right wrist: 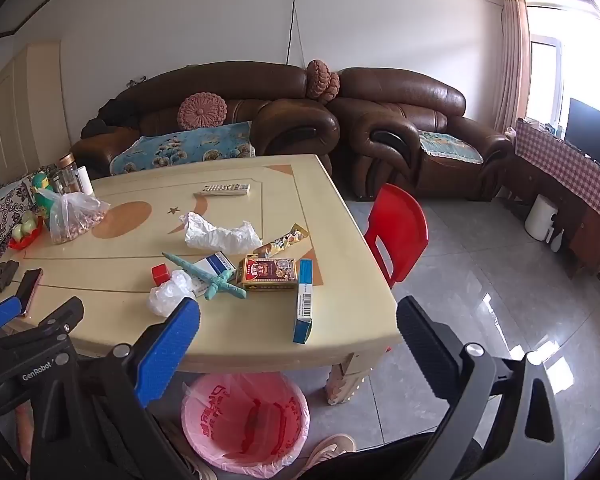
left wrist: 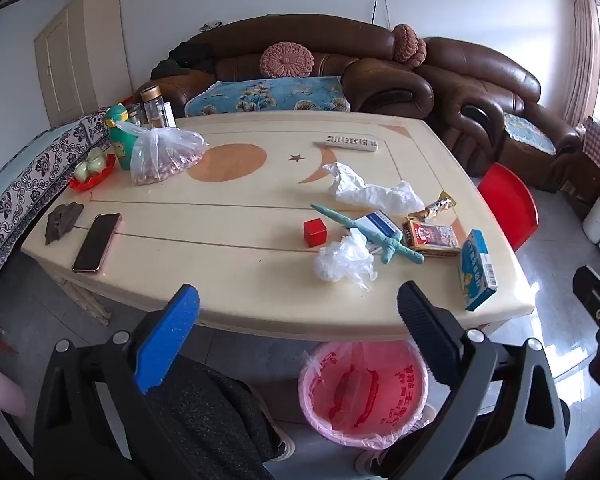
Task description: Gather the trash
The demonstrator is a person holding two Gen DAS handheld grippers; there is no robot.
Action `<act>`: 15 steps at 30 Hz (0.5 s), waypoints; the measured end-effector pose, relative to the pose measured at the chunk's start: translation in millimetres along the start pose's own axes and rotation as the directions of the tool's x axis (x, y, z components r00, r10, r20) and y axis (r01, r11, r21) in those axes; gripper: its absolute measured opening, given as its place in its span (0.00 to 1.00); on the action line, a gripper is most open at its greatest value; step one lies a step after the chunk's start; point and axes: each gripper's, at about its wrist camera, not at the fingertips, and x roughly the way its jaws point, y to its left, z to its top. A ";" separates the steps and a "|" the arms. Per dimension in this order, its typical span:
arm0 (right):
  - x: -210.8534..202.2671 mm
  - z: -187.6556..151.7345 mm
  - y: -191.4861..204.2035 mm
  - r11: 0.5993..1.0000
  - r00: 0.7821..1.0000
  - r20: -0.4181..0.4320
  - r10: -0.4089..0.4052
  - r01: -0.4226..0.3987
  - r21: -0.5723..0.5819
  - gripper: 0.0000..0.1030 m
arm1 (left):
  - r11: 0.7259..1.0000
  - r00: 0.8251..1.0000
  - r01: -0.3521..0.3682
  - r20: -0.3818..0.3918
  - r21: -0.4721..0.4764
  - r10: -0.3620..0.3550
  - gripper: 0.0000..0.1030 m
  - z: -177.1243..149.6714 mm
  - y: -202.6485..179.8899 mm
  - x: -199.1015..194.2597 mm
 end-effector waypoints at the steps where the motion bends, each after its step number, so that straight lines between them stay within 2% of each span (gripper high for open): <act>1: 0.0 -0.1 -0.3 1.000 1.000 0.001 0.004 -0.004 0.005 0.94 | 1.000 1.000 -0.001 -0.005 0.002 0.001 0.94 0.3 -1.2 1.0; 2: -0.1 -0.2 -0.2 1.000 1.000 0.002 0.002 -0.002 0.004 0.94 | 0.999 0.999 0.026 0.027 -0.022 -0.026 0.94 -0.3 1.9 -1.8; 7: -0.5 0.2 -0.2 1.000 1.000 0.004 -0.003 0.003 -0.002 0.94 | 1.000 0.999 0.022 0.036 -0.017 -0.022 0.94 -2.3 9.0 -5.9; 11: -0.5 -2.0 0.6 1.000 1.000 0.002 0.001 -0.001 -0.004 0.94 | 1.000 1.000 0.010 0.017 -0.010 -0.010 0.94 -1.2 6.7 -6.1; 15: -2.3 -0.6 0.2 1.000 1.000 0.005 0.002 -0.002 -0.001 0.94 | 0.999 1.000 0.028 0.013 -0.014 -0.028 0.94 -1.2 13.8 -6.9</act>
